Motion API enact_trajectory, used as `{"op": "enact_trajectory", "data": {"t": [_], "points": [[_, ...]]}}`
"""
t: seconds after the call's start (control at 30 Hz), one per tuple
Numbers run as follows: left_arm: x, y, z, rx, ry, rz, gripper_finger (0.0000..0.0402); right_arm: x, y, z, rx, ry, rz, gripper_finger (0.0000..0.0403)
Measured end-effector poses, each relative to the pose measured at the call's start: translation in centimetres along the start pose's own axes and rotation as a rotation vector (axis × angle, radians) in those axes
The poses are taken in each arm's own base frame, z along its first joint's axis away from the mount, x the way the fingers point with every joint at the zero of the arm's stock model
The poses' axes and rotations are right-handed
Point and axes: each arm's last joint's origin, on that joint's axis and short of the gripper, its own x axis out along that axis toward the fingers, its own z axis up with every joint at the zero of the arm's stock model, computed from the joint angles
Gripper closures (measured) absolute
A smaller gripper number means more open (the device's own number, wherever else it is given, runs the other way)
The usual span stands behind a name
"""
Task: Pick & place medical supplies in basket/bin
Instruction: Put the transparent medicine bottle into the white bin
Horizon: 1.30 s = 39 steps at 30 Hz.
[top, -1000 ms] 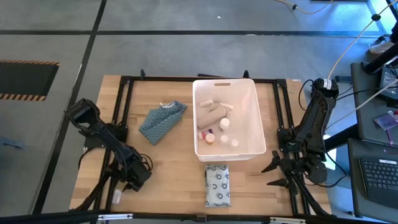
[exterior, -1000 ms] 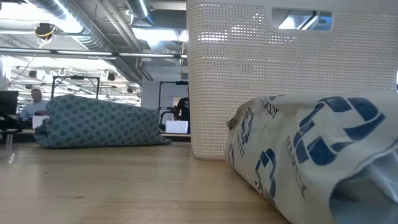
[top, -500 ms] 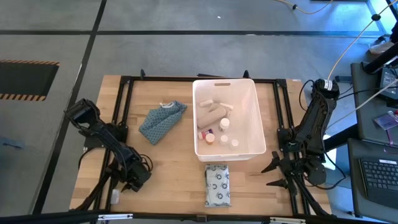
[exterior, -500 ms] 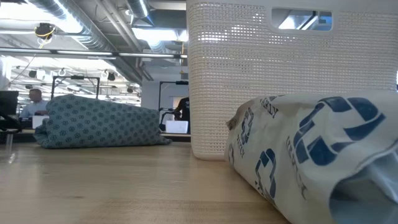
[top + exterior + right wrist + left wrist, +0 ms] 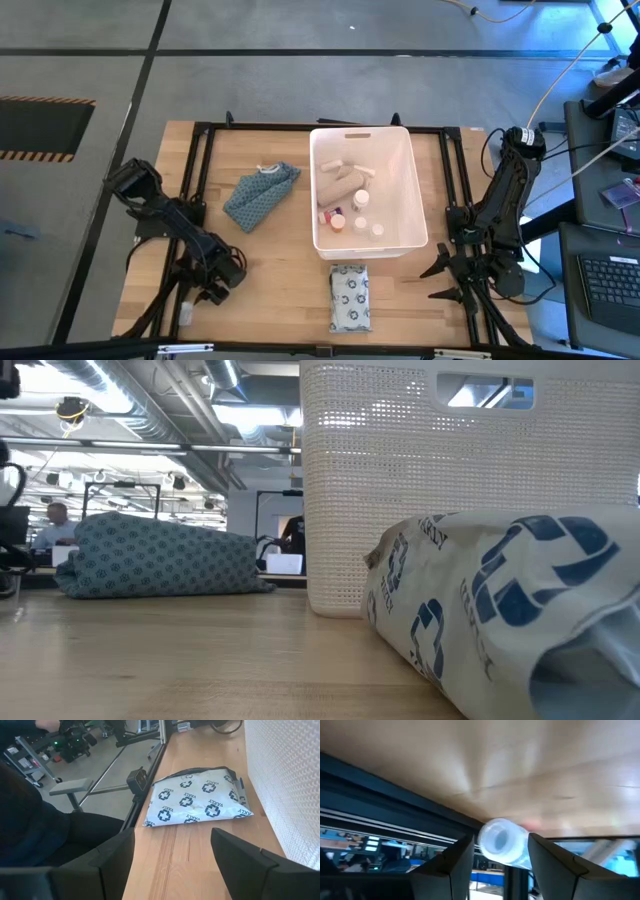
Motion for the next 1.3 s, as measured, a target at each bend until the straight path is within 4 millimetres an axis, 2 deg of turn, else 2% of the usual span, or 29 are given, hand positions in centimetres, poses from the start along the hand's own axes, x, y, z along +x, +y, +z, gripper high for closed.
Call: {"op": "enact_trajectory", "data": {"t": [0.53, 0.9, 1.13, 1.3], "points": [[1.1, -1.0, -1.5, -0.037, 0.075, -0.043, 0.0222, 0.0, 0.0, 0.0, -0.004, 0.0, 0.0, 0.0139], [0.9, -1.1, -1.4, -0.057, 0.06, -0.052, 0.0222, 0.0, 0.0, 0.0, -0.005, 0.001, -0.001, 0.0139], [0.6, -1.2, -0.9, -0.174, 0.013, -0.085, 0.0222, 0.0, 0.0, 0.0, -0.027, 0.002, -0.001, 0.0139], [0.6, -1.3, -1.2, -0.112, 0.024, -0.076, 0.0222, 0.0, 0.0, 0.0, -0.029, 0.002, -0.001, 0.0139]]}}
